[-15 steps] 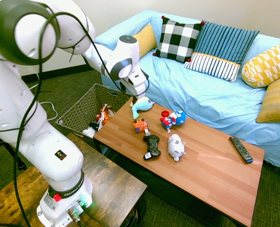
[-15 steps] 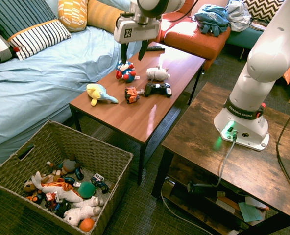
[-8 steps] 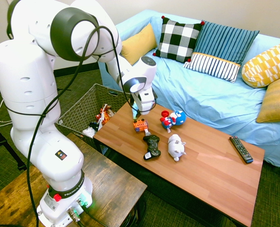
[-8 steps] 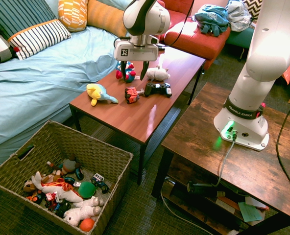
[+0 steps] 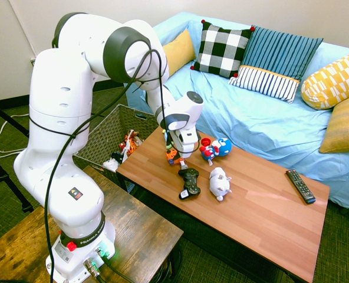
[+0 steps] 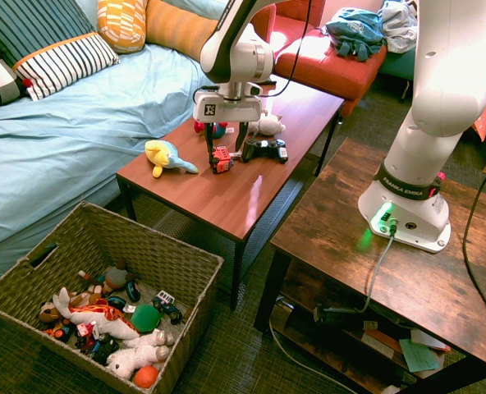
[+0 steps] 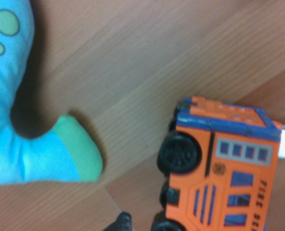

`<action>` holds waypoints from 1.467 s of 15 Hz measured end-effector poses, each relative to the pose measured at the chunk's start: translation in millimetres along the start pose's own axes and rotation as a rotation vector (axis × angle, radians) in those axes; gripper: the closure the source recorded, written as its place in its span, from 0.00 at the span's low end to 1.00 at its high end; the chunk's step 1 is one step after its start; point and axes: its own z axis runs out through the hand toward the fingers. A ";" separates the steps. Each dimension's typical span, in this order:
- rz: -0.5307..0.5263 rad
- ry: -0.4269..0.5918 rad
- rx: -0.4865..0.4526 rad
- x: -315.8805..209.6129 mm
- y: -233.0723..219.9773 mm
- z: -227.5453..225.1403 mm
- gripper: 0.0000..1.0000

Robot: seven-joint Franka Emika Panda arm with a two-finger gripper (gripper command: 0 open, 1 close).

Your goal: Put the toy car in the basket

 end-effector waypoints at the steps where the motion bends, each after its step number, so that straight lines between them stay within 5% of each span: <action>1: 0.001 -0.004 0.001 3.3 -4.9 5.4 0.00; 3: -0.001 -0.008 -0.002 6.9 -13.1 16.4 0.00; 4: 0.000 -0.010 -0.006 8.5 -15.5 21.5 1.00; 22: 0.005 -0.021 0.026 22.7 -11.5 20.8 1.00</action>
